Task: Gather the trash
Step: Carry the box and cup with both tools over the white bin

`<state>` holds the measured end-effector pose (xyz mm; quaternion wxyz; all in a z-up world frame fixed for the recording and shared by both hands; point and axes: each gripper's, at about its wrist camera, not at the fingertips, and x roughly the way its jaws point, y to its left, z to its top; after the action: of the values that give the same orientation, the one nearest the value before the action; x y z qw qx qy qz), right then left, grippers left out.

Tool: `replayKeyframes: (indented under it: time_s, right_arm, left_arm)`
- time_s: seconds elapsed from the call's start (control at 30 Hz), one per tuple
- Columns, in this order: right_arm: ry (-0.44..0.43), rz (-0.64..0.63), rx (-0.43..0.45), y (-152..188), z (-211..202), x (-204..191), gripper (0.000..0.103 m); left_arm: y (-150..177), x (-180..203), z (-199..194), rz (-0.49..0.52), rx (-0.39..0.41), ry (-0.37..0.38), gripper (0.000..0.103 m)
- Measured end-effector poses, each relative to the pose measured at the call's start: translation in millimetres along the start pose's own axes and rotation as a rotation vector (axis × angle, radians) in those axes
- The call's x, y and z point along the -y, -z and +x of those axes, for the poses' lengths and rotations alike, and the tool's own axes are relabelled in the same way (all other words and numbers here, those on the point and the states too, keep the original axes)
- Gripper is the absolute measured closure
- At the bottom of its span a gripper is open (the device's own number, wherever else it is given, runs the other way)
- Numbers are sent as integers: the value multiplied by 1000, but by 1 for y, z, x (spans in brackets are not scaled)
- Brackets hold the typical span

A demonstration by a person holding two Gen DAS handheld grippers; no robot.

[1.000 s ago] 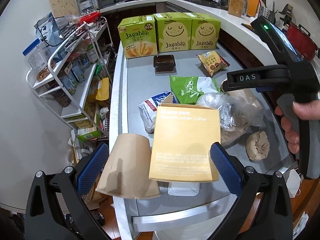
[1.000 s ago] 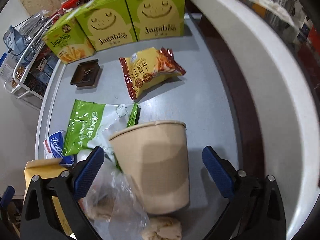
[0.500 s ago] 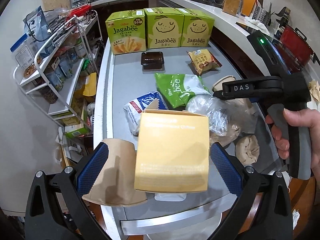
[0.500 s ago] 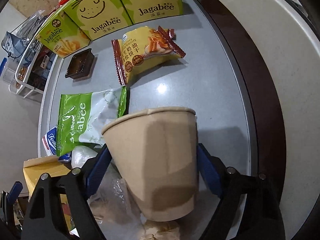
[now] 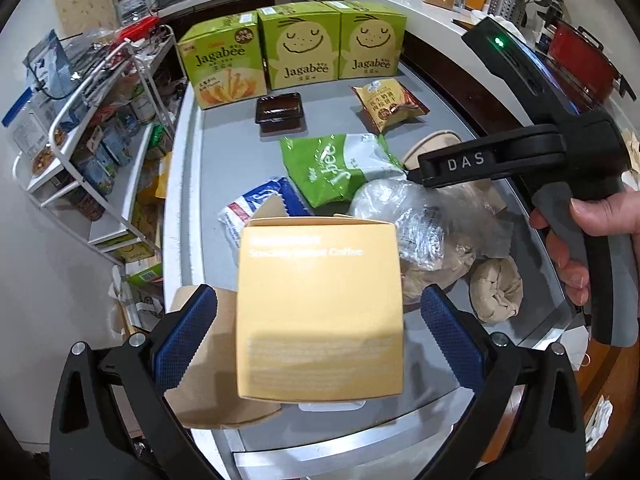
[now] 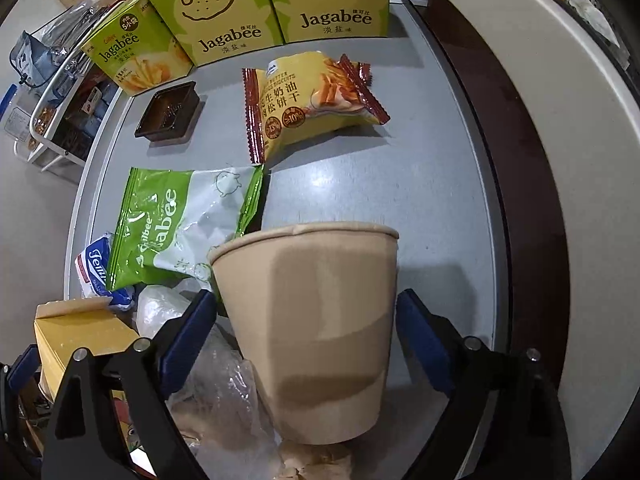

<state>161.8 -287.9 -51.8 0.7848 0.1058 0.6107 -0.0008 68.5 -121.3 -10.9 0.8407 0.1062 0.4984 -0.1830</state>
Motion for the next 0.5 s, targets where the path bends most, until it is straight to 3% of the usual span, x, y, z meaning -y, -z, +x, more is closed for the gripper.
replayKeyframes:
  time_s: [0.03,0.1,0.27,0.5]
  right_arm:
    - [-6,-4,-8,0,1,1,23]
    - [-14,-11,-8,-1,2,-1,26]
    - [-12,-10,29,-2,-8,-2,29]
    - [-13,-5,109,-7,-37,1,29]
  left_arm:
    - [0,-1,3,-2,-9,5,1]
    - [1,-4,8,-18,-31,21,1]
    - [2,-19,8,-117,-34,138,5]
    - [1,-23,2,-116,-13,155,16]
